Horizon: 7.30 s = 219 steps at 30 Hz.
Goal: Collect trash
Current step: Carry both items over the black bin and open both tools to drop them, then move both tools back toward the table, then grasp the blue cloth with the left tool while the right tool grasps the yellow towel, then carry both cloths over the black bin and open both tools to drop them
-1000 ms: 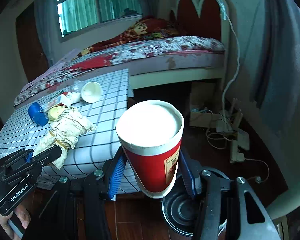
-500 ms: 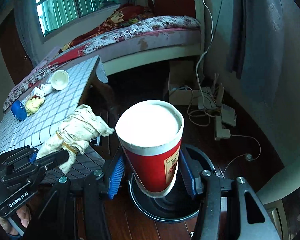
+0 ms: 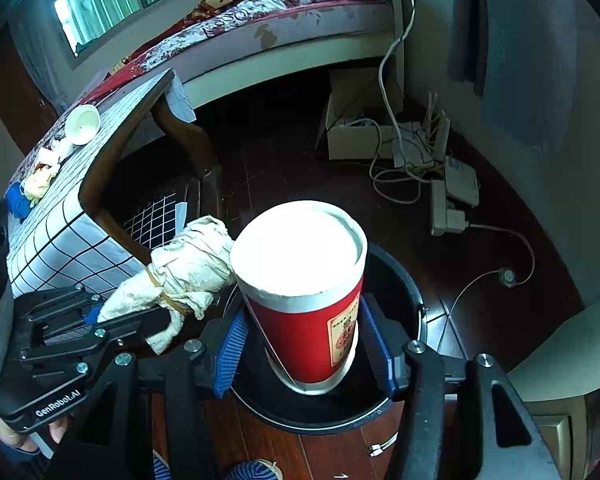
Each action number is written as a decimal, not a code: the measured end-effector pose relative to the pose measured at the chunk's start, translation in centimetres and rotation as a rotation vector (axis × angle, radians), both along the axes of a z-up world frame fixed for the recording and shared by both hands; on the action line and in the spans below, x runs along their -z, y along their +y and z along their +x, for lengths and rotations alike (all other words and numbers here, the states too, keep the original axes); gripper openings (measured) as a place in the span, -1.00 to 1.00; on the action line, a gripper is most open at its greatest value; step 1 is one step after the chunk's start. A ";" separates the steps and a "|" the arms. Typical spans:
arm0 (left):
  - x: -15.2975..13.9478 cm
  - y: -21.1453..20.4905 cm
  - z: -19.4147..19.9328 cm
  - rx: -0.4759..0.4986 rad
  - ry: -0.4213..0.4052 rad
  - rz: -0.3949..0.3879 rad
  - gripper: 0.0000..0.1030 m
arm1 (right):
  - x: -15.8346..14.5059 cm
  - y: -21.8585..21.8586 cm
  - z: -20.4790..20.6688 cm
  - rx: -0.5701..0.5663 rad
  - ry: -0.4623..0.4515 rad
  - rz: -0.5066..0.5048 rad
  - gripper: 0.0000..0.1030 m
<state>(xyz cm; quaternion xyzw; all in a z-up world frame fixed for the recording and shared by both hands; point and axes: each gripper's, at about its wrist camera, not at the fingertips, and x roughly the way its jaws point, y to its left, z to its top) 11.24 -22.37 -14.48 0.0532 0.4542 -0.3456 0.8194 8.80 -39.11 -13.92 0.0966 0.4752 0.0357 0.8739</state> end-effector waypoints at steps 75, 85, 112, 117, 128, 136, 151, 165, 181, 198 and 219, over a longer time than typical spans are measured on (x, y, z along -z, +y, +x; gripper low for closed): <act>-8.7 40.2 0.6 -0.968 -0.280 0.068 0.88 | -10.2 37.2 9.1 -0.451 -0.343 -0.101 0.90; -7.9 43.0 6.3 -0.962 -0.255 0.058 0.74 | -8.7 41.8 14.8 -0.539 -0.289 -0.085 0.78; -6.9 41.0 7.3 -0.821 -0.176 0.024 -0.33 | -8.6 40.0 16.4 -0.527 -0.247 -0.036 -0.03; -7.6 39.3 5.4 -0.796 -0.206 0.028 -0.33 | -9.2 37.0 14.8 -0.474 -0.261 -0.029 -0.03; -9.2 35.7 1.5 -0.806 -0.278 0.018 -0.33 | -10.2 32.7 10.2 -0.445 -0.294 -0.071 -0.03; -10.2 32.5 -0.4 -0.791 -0.308 0.008 -0.33 | -11.3 30.3 7.1 -0.432 -0.342 -0.082 -0.03; -10.9 25.6 -1.2 -0.667 -0.341 0.004 -0.33 | -12.2 23.1 3.6 -0.328 -0.374 -0.124 -0.03; -10.4 17.3 -0.8 -0.497 -0.334 -0.004 -0.33 | -10.5 14.7 2.1 -0.187 -0.326 -0.160 -0.02; -7.5 7.6 -0.9 -0.256 -0.257 -0.005 -0.33 | -5.4 5.3 0.2 -0.067 -0.156 -0.127 -0.02; -0.4 0.8 -0.1 -0.022 -0.035 0.027 -0.32 | -0.2 1.3 -0.3 -0.068 0.025 -0.064 0.00; 1.4 2.5 -0.3 -0.208 -0.091 0.108 0.98 | 1.2 -1.1 0.5 0.077 0.114 -0.116 0.98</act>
